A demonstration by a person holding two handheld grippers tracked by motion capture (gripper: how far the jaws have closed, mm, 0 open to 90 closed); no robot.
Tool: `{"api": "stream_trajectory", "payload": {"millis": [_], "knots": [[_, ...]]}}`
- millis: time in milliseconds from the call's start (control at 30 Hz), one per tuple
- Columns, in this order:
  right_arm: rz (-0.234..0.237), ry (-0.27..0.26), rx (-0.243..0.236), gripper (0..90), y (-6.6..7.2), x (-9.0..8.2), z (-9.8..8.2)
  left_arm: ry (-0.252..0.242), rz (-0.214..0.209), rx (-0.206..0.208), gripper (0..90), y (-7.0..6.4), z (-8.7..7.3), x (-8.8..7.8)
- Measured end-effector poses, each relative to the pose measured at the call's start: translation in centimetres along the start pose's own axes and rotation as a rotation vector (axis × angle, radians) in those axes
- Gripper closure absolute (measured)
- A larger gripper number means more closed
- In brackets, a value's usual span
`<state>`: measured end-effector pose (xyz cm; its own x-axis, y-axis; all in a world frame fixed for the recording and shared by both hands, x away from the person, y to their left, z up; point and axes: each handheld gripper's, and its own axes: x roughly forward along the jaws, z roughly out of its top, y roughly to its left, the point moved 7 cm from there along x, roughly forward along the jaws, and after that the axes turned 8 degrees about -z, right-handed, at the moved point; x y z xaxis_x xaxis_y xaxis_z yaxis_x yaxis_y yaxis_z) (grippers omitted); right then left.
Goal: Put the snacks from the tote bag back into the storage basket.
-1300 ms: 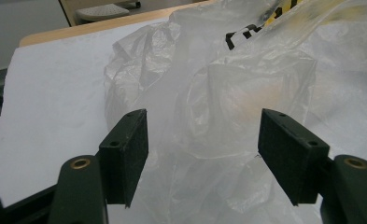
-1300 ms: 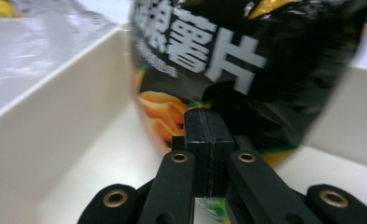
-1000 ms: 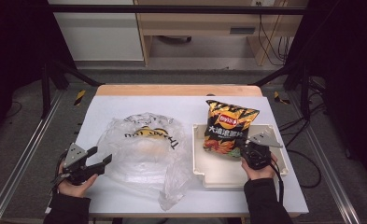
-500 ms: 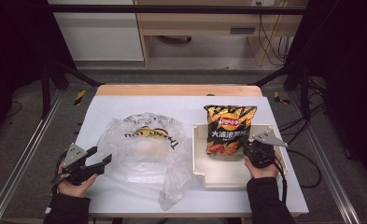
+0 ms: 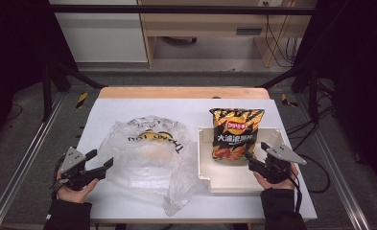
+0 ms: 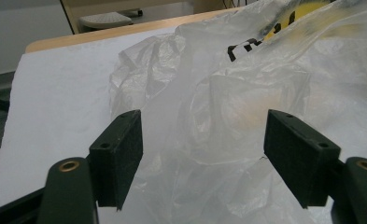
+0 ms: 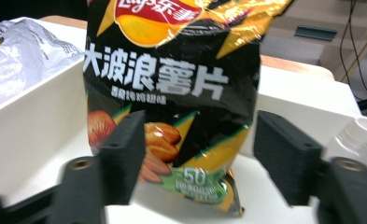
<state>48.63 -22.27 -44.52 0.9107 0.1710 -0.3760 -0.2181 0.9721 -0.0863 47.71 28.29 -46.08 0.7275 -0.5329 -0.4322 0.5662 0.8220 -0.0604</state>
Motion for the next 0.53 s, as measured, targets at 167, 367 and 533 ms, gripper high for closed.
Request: {"api": "stream_trajectory", "payload": {"millis": [167,367,533], "knots": [[0.002,0.034,0.008,17.8,-0.3,-0.3,-0.7,0.016,0.000,0.000,21.9,-0.2,-0.1,0.1],[-0.010,0.058,0.023,11.8,-0.8,-0.9,-1.6,0.026,0.008,-0.007,17.3,-0.1,-0.3,0.0],[0.000,0.078,0.005,11.3,-0.5,-0.9,-2.3,0.035,0.009,-0.007,16.5,-0.2,-0.5,0.1]]}}
